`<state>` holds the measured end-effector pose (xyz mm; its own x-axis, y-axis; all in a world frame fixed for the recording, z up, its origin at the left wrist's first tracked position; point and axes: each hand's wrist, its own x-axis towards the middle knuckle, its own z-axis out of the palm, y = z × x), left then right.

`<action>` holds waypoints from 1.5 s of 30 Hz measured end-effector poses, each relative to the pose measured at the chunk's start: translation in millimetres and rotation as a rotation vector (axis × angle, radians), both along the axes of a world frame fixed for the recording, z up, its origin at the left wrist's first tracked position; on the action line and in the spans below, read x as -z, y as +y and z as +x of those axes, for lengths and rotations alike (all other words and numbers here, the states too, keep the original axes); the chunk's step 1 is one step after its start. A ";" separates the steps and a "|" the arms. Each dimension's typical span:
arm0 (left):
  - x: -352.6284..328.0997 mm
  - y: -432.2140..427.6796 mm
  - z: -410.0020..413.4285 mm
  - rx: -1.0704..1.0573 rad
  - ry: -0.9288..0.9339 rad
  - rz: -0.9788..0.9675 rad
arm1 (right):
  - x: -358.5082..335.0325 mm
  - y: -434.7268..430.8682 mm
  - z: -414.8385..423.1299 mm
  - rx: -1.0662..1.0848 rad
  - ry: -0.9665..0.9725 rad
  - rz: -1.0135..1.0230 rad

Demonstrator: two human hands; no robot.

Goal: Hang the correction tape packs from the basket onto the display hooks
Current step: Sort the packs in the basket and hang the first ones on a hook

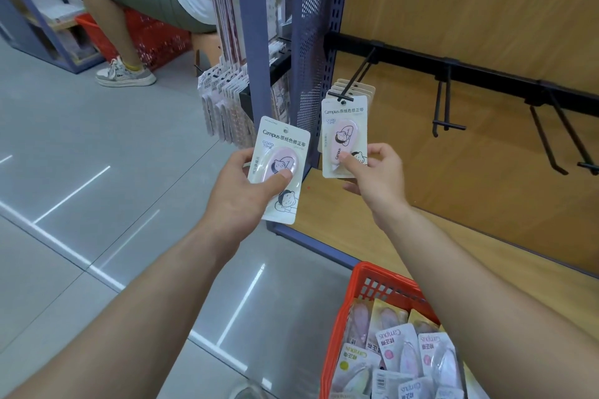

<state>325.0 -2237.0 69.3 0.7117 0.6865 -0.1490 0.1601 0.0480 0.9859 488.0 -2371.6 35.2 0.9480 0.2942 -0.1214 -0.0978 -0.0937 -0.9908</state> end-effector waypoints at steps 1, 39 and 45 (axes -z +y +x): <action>0.0 -0.5 0.2 0.001 0.000 -0.001 | -0.2 3.0 2.9 0.003 0.003 -0.012; -6.3 -6.7 6.3 -0.050 0.012 0.040 | -41.6 -8.0 -37.3 -0.267 0.222 0.063; -0.1 1.5 4.3 -0.054 0.052 0.057 | -29.7 -12.8 5.9 -0.044 0.097 -0.057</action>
